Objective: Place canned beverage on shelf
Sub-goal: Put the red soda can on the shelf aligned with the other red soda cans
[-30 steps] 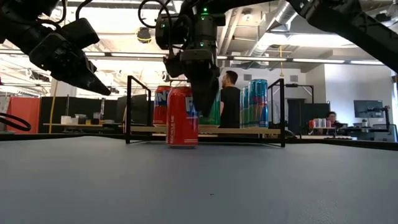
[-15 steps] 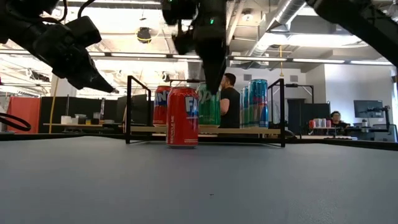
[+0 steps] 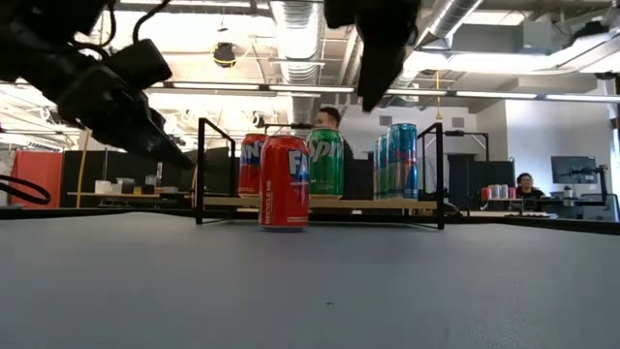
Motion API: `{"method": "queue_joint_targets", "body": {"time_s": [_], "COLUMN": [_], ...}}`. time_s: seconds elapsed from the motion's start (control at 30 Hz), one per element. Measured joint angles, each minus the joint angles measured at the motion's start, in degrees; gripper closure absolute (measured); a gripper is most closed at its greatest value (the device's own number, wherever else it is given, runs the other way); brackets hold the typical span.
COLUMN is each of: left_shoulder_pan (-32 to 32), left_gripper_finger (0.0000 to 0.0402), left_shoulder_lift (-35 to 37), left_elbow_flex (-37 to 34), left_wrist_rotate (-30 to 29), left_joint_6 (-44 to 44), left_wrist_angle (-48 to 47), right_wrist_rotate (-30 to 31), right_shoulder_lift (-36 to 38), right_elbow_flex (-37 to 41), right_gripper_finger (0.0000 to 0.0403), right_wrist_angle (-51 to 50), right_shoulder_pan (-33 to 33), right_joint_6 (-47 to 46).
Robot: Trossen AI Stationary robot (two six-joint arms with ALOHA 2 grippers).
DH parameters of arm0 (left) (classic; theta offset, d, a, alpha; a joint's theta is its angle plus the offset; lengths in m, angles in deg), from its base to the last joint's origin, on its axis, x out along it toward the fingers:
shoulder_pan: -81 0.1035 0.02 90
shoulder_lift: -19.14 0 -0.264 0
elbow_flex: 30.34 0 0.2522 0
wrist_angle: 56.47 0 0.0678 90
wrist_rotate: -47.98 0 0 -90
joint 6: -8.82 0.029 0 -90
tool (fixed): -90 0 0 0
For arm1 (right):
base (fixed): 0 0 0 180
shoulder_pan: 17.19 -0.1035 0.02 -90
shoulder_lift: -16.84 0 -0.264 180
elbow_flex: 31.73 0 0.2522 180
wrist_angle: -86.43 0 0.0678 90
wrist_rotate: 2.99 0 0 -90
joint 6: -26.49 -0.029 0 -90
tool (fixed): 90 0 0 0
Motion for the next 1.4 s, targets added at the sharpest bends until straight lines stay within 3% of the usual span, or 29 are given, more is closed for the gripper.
{"method": "queue_joint_targets", "body": {"time_s": [0.2,0.4,0.5,0.73,0.97,1.23,1.4], "left_shoulder_pan": [0.03,0.05,0.07,0.21,0.34,0.38,0.38], "left_gripper_finger": [0.0188,0.0188,0.0189,0.0189,0.0189,0.019,0.019], "left_shoulder_lift": [-8.0,-14.47,-16.41,-16.91,-16.97,-16.98,-16.98], "left_elbow_flex": [0.0,0.0,0.08,1.4,2.88,2.93,2.93], "left_wrist_rotate": [-1.0,-0.86,-0.81,-1.31,-0.53,-0.06,-3.22], "left_joint_6": [0.13,-1.49,-1.91,-3.05,-3.89,-5.06,-4.95], "left_wrist_angle": [8.03,13.31,15.2,15.0,14.43,13.17,13.01], "right_wrist_rotate": [4.45,9.45,10.45,14.6,14.07,12.79,11.47], "right_shoulder_lift": [10.28,10.17,8.18,-1.23,-9.79,-11.76,-12.0], "right_elbow_flex": [32.57,48.99,51.72,52.6,52.42,51.45,48.7], "right_gripper_finger": [0.0059,0.0126,0.0184,0.0385,0.0401,0.0403,0.0403], "right_wrist_angle": [43.16,72.99,80.9,91.23,104.5,108.16,107.87], "right_shoulder_pan": [-2.58,-1.03,-0.07,3.68,6.28,1.55,-2.28], "right_joint_6": [-2.55,-3.4,-3.11,-1.98,-1.55,-2.88,-1.18]}}
